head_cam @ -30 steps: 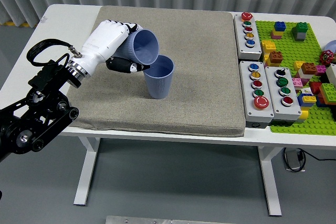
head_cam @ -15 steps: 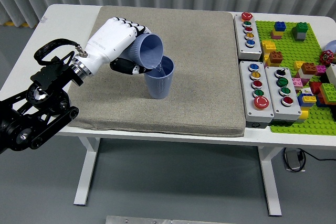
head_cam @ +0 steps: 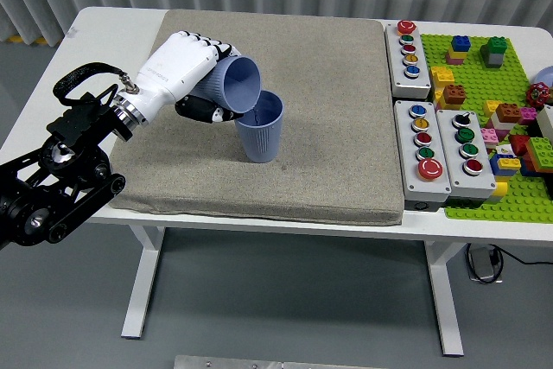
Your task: Pick cup pour cup place
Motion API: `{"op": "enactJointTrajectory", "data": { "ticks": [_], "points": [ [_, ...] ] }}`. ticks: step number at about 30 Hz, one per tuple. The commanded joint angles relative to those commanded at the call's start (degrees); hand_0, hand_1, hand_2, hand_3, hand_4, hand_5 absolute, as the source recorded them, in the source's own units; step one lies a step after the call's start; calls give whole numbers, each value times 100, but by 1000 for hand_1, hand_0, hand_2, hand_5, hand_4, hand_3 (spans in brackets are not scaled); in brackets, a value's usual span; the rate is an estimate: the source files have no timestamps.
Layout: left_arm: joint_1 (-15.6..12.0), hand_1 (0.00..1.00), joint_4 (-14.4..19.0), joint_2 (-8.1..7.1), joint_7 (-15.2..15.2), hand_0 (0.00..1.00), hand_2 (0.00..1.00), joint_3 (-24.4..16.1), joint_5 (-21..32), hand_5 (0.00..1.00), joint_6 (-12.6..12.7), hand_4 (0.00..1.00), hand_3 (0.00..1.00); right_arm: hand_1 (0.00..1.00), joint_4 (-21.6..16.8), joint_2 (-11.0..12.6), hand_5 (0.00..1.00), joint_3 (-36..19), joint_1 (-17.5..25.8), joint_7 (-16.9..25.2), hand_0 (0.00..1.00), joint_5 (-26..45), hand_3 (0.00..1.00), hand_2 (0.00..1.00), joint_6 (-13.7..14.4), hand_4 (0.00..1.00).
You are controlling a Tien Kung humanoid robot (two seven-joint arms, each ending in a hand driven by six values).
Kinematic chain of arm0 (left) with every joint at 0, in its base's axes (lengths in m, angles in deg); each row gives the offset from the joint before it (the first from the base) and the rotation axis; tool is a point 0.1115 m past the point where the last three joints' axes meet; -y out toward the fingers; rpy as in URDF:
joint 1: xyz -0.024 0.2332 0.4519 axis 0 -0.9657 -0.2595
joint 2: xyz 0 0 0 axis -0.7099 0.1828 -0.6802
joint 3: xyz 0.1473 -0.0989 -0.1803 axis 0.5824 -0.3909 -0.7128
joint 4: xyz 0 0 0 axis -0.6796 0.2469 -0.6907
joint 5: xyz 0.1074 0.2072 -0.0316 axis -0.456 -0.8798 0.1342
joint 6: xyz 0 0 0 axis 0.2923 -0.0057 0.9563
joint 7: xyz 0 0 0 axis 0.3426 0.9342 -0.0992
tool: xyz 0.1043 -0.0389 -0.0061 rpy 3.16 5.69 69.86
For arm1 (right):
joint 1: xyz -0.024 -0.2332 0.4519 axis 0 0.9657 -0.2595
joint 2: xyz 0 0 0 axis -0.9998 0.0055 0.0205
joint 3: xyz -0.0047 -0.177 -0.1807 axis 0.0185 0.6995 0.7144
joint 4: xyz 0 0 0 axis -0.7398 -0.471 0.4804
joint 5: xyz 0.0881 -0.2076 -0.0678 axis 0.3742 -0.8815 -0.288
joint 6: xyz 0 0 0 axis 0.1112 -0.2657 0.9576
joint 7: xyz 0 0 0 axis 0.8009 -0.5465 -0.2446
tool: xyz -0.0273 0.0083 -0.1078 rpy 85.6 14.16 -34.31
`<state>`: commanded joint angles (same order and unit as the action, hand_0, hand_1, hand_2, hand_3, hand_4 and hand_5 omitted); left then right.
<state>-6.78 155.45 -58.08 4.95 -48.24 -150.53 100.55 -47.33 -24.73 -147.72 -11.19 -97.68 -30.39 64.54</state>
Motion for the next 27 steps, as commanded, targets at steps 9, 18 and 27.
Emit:
{"op": "enactJointTrajectory", "data": {
  "ticks": [9, 18, 27],
  "points": [
    [117, 420, 12, -40, 39, 478, 479, 121, -113, 282, 88, 835, 473, 690, 3, 6, 386, 7, -12, 6, 698, 17, 628, 645, 0, 2],
    [153, 419, 30, -35, 36, 477, 476, 140, -123, 284, 116, 836, 470, 690, 3, 7, 386, 5, -18, 6, 698, 21, 628, 646, -4, 2],
    [201, 418, 35, -57, 59, 476, 475, 184, -175, 287, 151, 836, 469, 690, 3, 8, 386, -5, -15, 9, 698, 11, 629, 646, -8, 2]
  ]
}}
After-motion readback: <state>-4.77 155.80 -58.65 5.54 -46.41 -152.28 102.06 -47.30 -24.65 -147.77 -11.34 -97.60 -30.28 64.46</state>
